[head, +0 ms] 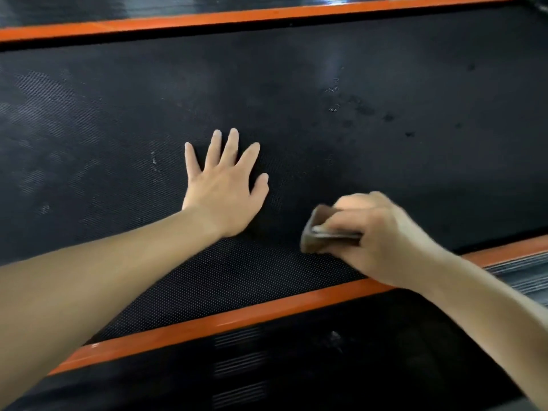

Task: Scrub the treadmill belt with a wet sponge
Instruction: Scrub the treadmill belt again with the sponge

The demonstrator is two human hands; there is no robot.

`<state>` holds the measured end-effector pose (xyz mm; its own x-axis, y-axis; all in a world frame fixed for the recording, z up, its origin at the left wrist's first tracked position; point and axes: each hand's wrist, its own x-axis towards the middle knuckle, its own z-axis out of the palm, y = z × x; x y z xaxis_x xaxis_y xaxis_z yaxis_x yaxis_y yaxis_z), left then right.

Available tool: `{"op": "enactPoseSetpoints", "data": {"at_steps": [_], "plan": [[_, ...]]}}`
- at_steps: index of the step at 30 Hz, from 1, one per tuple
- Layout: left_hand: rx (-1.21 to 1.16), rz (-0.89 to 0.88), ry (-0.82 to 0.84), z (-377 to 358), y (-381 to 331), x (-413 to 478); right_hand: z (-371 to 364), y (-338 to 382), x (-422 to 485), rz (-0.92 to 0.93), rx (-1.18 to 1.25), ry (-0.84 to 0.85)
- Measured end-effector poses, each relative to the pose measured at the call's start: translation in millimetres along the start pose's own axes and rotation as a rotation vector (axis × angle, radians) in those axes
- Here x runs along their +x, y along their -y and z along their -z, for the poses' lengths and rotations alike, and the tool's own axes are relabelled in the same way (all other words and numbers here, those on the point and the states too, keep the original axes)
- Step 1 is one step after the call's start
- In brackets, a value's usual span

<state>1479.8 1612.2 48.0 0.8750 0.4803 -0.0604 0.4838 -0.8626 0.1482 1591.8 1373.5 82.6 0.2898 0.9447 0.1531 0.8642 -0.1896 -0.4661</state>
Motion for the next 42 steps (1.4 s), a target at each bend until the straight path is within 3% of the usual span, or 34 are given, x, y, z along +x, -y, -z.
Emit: {"op": "enactPoseSetpoints", "data": {"at_steps": [2,4,5,7,8,9,10,12,14,19,22,24,28,29,33,35,40,42], "plan": [[0.017,0.008,0.011,1.6,0.5,-1.2,1.9,-2.4,0.8,0.044,0.006,0.141],[0.005,0.024,0.028,4.1,-0.1,-0.8,18.8,-26.5,1.8,0.035,-0.023,0.159],[-0.015,0.040,0.036,5.1,-2.7,0.2,28.7,-42.4,2.4,-0.023,-0.053,0.085],[-0.070,0.091,0.054,6.2,-12.5,3.9,41.6,-68.5,3.8,-0.316,-0.131,-0.146],[-0.086,0.121,0.065,5.8,-17.8,5.4,41.3,-73.6,4.0,-0.457,-0.164,-0.213],[-0.082,0.140,0.076,4.0,-22.7,6.1,36.6,-68.1,3.1,-0.486,-0.204,-0.231],[-0.058,0.145,0.080,1.6,-26.4,6.1,28.6,-55.9,1.2,-0.397,-0.212,-0.205],[-0.009,0.146,0.069,-2.6,-28.6,4.4,15.9,-26.4,-8.5,-0.098,-0.089,0.001],[0.005,0.142,0.051,-3.8,-28.1,4.2,22.3,-29.8,-9.3,-0.012,-0.036,0.121],[0.012,0.139,0.034,-5.3,-30.6,3.7,31.6,-72.0,17.4,-0.458,-0.206,-0.256],[0.020,0.141,0.027,-5.2,-30.9,3.0,10.6,-40.5,17.3,-0.192,-0.208,-0.136],[0.027,0.147,0.030,-4.6,-31.3,3.2,16.3,-50.6,24.1,-0.131,-0.244,-0.093],[0.049,0.171,0.044,-4.8,-34.0,3.4,33.6,-98.4,64.4,-0.522,-0.272,-0.349],[0.056,0.174,0.049,-4.7,-34.6,3.6,28.4,-97.0,70.8,-0.542,-0.271,-0.364],[0.087,0.170,0.063,-2.2,-36.3,4.3,-1.5,-54.5,65.1,-0.200,-0.193,-0.202],[0.093,0.168,0.067,-1.5,-36.8,5.0,6.2,-61.8,67.5,-0.152,-0.211,-0.191],[0.088,0.143,0.107,1.3,-36.5,5.5,30.1,-101.4,112.4,-0.599,-0.293,-0.370],[0.078,0.139,0.122,4.9,-36.0,6.3,16.1,-84.2,114.7,-0.510,-0.263,-0.324]]}}
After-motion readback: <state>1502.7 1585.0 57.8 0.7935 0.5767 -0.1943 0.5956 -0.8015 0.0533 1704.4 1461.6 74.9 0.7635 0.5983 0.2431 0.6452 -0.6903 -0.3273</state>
